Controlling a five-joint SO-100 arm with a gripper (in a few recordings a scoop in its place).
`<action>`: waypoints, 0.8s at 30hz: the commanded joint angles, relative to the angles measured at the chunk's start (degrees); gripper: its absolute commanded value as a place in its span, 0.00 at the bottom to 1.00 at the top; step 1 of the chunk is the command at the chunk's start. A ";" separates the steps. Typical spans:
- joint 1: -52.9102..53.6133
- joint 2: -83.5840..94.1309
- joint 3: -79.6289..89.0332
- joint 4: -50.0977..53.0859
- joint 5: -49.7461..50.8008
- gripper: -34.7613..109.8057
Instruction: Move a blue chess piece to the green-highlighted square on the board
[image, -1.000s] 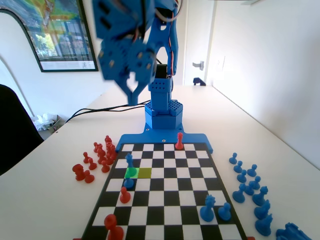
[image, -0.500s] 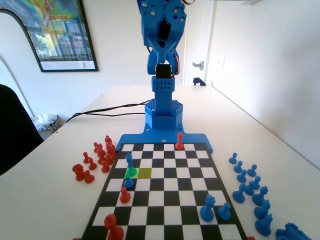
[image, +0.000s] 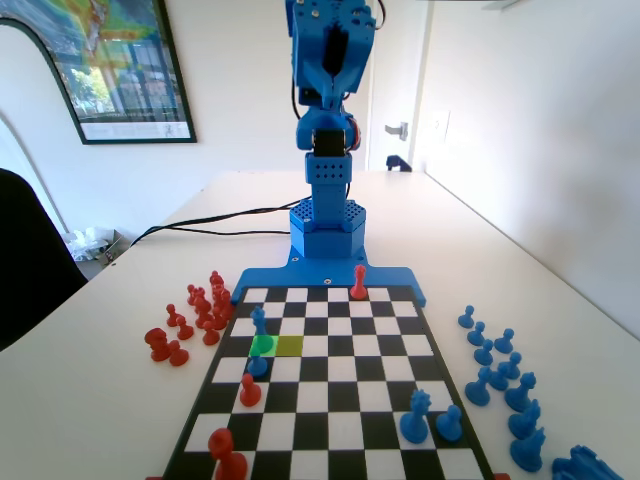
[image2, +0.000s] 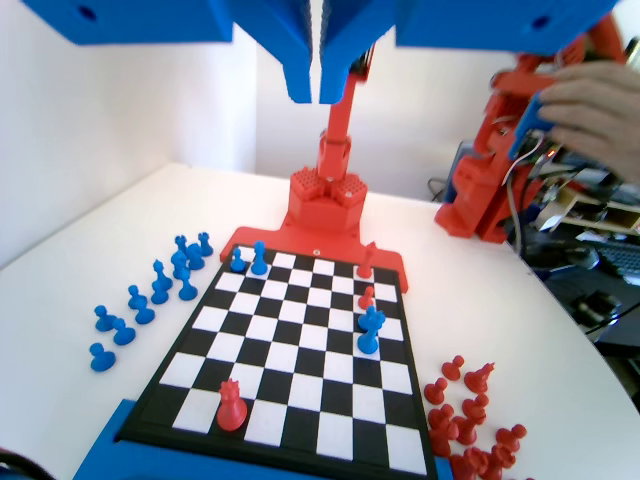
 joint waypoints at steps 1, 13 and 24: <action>0.53 1.32 0.35 -0.97 0.18 0.29; 0.53 1.32 0.35 -0.88 0.26 0.30; 0.53 1.32 0.35 -0.88 0.26 0.30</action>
